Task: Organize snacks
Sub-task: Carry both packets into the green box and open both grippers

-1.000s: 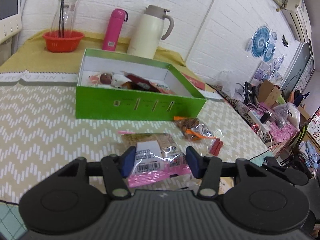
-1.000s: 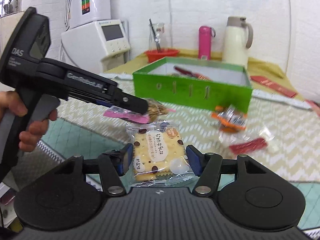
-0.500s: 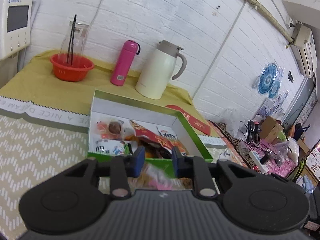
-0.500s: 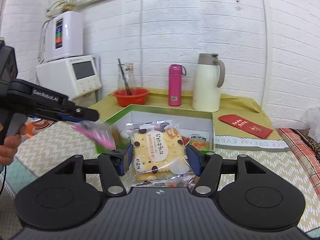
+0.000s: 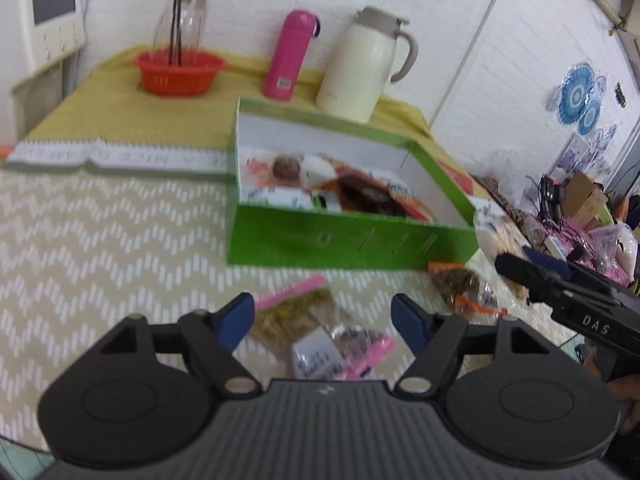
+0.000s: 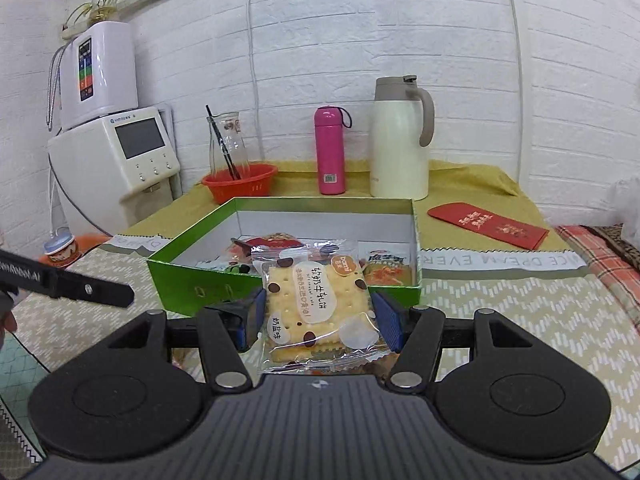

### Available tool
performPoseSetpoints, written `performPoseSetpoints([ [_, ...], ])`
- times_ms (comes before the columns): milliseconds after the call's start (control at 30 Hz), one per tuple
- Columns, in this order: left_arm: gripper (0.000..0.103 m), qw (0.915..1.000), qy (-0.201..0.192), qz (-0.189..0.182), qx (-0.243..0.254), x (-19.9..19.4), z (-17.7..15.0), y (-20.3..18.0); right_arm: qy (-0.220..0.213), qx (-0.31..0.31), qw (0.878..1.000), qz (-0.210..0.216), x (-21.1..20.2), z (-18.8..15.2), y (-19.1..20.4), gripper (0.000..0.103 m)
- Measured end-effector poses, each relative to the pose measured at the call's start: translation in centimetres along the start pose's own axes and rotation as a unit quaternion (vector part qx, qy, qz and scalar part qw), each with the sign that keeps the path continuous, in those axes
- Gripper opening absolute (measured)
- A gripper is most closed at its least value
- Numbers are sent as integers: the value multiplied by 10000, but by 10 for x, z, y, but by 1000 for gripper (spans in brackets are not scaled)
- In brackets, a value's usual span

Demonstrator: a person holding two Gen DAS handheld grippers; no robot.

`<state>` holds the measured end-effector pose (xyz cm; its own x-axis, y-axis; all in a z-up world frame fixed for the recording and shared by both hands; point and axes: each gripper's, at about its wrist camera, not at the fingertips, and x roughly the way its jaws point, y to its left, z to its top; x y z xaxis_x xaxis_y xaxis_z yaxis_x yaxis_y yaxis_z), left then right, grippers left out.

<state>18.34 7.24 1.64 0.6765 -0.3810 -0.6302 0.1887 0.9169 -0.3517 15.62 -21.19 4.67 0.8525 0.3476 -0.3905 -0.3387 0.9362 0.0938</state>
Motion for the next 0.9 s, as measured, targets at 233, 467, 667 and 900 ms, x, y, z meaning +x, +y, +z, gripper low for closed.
performPoseSetpoints([
  [233, 75, 9994, 98, 295, -131, 37, -2, 0, 123, 4, 9999, 82, -6, -8, 5, 97],
  [467, 69, 9945, 88, 636, 826, 45, -23, -11, 208, 181, 9996, 8, -11, -15, 0, 97],
  [667, 97, 9916, 146, 807, 997, 33, -36, -17, 244, 205, 9994, 120, -16, -22, 5, 97],
  [900, 53, 9948, 129, 456, 904, 30, -36, -14, 217, 221, 9994, 137, -21, -22, 7, 97],
])
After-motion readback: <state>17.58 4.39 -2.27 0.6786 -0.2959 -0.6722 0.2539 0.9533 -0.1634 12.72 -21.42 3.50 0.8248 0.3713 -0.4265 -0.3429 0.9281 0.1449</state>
